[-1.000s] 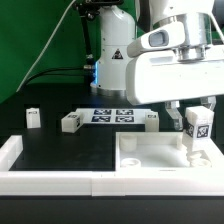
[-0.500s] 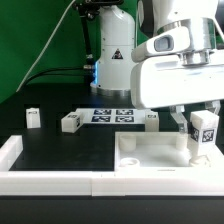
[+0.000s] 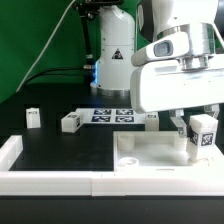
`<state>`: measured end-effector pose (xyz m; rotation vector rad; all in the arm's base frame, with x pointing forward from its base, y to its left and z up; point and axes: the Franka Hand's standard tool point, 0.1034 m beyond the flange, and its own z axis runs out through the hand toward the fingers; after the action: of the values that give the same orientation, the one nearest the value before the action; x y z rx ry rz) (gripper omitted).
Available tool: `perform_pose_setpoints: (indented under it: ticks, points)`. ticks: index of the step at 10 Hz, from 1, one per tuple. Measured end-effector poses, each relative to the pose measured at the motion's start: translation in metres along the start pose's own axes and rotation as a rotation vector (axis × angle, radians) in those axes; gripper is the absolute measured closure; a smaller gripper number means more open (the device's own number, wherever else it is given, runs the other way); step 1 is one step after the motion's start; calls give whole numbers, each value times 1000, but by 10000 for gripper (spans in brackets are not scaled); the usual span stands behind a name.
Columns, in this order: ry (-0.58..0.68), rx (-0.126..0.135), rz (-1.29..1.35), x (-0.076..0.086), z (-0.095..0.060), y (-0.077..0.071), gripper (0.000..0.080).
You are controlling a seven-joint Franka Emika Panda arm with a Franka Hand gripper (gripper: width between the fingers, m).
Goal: Assemble one leg
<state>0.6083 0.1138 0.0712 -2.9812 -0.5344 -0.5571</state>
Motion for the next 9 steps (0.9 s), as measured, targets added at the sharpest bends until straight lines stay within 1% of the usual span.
perform_pose_setpoints:
  ticks: [1,2,3,4,5,6,8,9]
  points:
    - [0,0,0,0,0,0,469]
    - [0,0,0,0,0,0,469]
    - [0,0,0,0,0,0,258]
    - [0,0,0,0,0,0,258]
    - [0,0,0,0,0,0,173]
    - [0,0,0,0,0,0,154]
    - [-3,1,5,1,-2,0,151]
    - [-15,3,13,6,-11,1,151]
